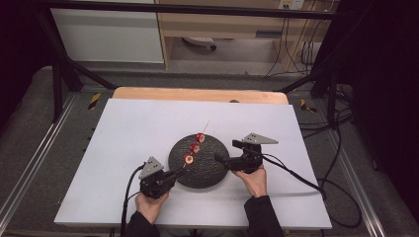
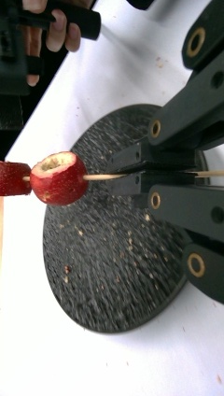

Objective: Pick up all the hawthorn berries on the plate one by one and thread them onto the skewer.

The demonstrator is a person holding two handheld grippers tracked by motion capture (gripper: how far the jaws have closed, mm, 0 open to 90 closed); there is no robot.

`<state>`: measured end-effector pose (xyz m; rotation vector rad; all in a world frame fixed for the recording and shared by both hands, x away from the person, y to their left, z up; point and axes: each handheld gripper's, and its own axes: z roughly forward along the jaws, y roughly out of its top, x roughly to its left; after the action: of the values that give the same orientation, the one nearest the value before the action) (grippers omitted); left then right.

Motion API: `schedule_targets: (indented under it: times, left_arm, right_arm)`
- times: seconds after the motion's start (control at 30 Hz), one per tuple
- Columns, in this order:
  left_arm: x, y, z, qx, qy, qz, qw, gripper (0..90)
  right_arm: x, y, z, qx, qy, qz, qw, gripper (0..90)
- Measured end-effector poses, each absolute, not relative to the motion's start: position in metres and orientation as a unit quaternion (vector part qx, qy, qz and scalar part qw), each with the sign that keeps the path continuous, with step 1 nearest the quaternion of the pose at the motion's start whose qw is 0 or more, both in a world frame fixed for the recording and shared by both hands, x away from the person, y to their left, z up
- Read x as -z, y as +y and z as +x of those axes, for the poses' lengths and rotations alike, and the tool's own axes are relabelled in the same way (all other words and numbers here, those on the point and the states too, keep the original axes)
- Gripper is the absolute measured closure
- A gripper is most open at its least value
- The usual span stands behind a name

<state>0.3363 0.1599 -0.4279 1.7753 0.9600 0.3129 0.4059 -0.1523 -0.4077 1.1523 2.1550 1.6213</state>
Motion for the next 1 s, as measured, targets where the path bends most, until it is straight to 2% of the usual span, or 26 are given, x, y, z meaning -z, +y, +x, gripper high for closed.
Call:
schedule_targets:
  times: [0.47, 1.0]
  left_arm:
    - [0.414, 0.181, 0.347, -0.125, 0.391, 0.774, 0.481, 88.0]
    - [0.416, 0.166, 0.375, -0.099, 0.383, 0.820, 0.413, 87.8]
  right_arm:
    - [0.430, -0.186, 0.389, -0.459, 0.801, 0.365, 0.123, 1.9]
    - [0.447, -0.233, 0.364, -0.430, 0.818, 0.368, 0.103, 0.3]
